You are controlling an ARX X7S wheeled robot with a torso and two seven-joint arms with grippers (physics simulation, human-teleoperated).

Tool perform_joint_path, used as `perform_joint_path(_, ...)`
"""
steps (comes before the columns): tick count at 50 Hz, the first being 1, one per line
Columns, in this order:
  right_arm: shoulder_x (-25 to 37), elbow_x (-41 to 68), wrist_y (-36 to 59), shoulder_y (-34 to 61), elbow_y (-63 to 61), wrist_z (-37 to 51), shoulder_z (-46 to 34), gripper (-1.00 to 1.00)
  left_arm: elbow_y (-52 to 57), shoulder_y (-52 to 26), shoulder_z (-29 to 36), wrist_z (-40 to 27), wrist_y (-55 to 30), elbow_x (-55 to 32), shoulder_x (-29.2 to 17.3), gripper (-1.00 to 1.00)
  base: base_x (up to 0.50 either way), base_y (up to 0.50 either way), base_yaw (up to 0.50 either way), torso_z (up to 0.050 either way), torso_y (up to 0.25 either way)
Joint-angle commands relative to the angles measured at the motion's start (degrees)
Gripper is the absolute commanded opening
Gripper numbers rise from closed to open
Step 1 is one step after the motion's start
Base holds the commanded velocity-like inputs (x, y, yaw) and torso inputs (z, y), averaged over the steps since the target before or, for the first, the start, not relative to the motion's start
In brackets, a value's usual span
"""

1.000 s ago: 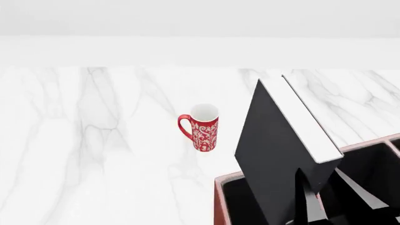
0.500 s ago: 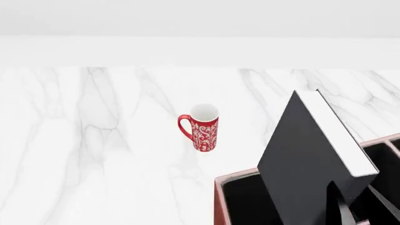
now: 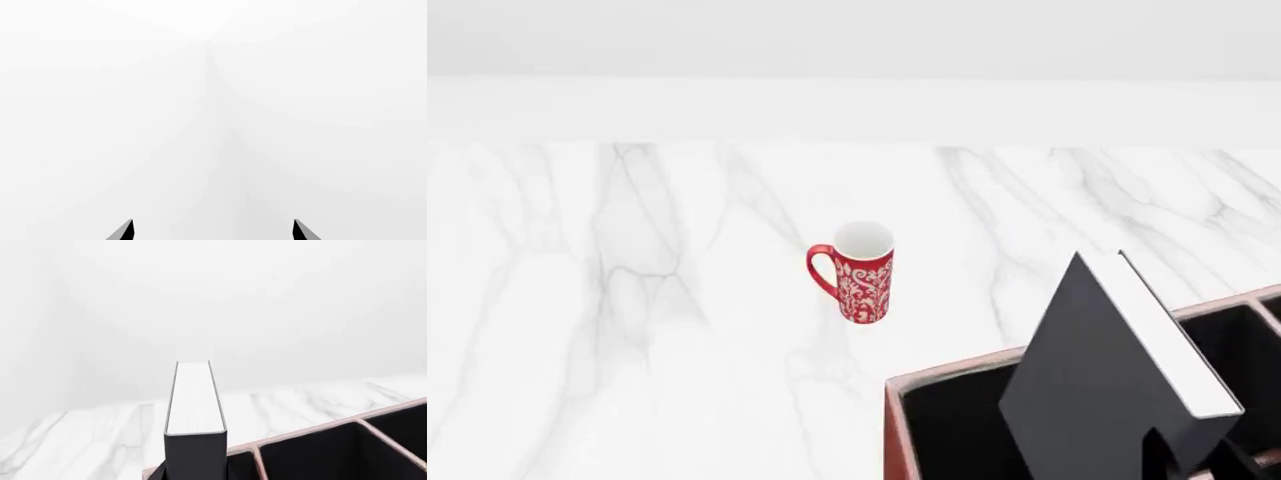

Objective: Pick up the book and place it in the left compartment of the caddy.

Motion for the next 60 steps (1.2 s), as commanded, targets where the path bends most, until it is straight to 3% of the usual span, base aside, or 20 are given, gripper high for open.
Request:
perform_joint_path(1,-2.87,-0.95,1.44,10.63,2.6,-1.75,0.31,-1.0,0.0,0.07,-0.03,-0.13,0.11,-0.01,0.0,1.0,0.0,0.0,0.0,0.0,0.0)
perform_joint_path(22,-8.86,-1.6,6.4,10.51,7.13,-1.6,-0.04,-1.0,0.0,-0.18,-0.11,0.1,-0.13,0.13,0.0,1.0,0.0,0.0,0.0,0.0,0.001)
perform_joint_path(60,-13.71,-0.82,4.79,6.47,15.22,-3.72,-1.75,-1.0,0.0,0.37,-0.63,-0.31,0.34,-0.29,0.0,1.0,0.0,0.0,0.0,0.0,0.001)
